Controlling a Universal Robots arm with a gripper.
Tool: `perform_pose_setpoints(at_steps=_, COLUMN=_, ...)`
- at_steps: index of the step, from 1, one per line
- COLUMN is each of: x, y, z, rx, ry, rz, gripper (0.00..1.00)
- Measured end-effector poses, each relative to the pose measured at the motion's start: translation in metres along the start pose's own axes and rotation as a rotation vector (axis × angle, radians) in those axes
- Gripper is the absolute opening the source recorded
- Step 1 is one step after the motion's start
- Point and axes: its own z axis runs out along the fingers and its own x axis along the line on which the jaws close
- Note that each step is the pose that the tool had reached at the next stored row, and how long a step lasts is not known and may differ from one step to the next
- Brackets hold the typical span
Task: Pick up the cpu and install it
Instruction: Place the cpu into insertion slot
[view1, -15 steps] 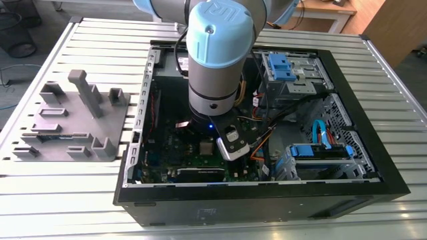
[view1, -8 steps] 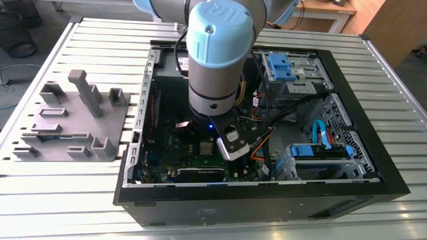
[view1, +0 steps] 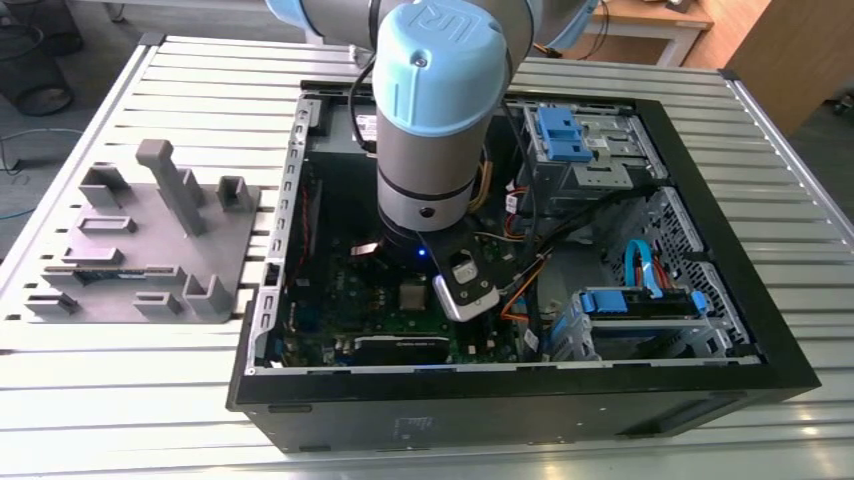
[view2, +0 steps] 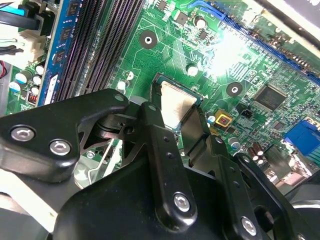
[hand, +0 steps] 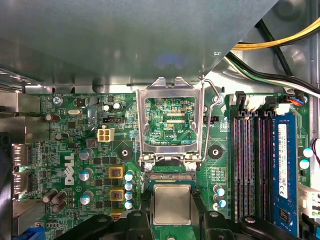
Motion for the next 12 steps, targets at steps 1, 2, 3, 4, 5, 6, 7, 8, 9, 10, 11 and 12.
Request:
perform_pose_setpoints(at_steps=1, x=0.0000, y=0.0000, z=-0.0004, rx=-0.0004, ry=-0.0002, rz=0.000, gripper=0.41)
perform_pose_setpoints(at_steps=2, x=-0.0001, y=0.0002, z=-0.0011, rx=-0.0011, ry=-0.0005, rz=0.000, gripper=0.41)
perform_pose_setpoints(at_steps=3, x=-0.0001, y=0.0002, z=-0.0020, rx=-0.0010, ry=-0.0005, rz=0.000, gripper=0.41)
perform_pose_setpoints(at_steps=4, x=0.0000, y=0.0001, z=-0.0031, rx=-0.0001, ry=-0.0001, rz=0.000, gripper=0.41)
perform_pose_setpoints(at_steps=5, x=0.0000, y=0.0001, z=-0.0036, rx=-0.0002, ry=-0.0001, rz=0.000, gripper=0.41)
perform_pose_setpoints(at_steps=6, x=0.0000, y=0.0002, z=-0.0037, rx=-0.0004, ry=-0.0001, rz=0.000, gripper=0.41)
perform_pose_setpoints(at_steps=7, x=-0.0001, y=0.0002, z=-0.0037, rx=-0.0005, ry=-0.0002, rz=0.000, gripper=0.41)
perform_pose_setpoints(at_steps=8, x=0.0000, y=0.0001, z=-0.0039, rx=-0.0003, ry=-0.0002, rz=0.000, gripper=0.41)
perform_pose_setpoints(at_steps=9, x=0.0000, y=0.0001, z=-0.0041, rx=0.0000, ry=0.0000, rz=0.000, gripper=0.41)
perform_pose_setpoints(at_steps=10, x=0.0000, y=0.0001, z=-0.0043, rx=-0.0001, ry=0.0000, rz=0.000, gripper=0.41)
perform_pose_setpoints(at_steps=11, x=0.0000, y=0.0001, z=-0.0044, rx=0.0000, ry=0.0000, rz=0.000, gripper=0.41)
perform_pose_setpoints(at_steps=12, x=0.0000, y=0.0001, z=-0.0044, rx=-0.0001, ry=0.0000, rz=0.000, gripper=0.41)
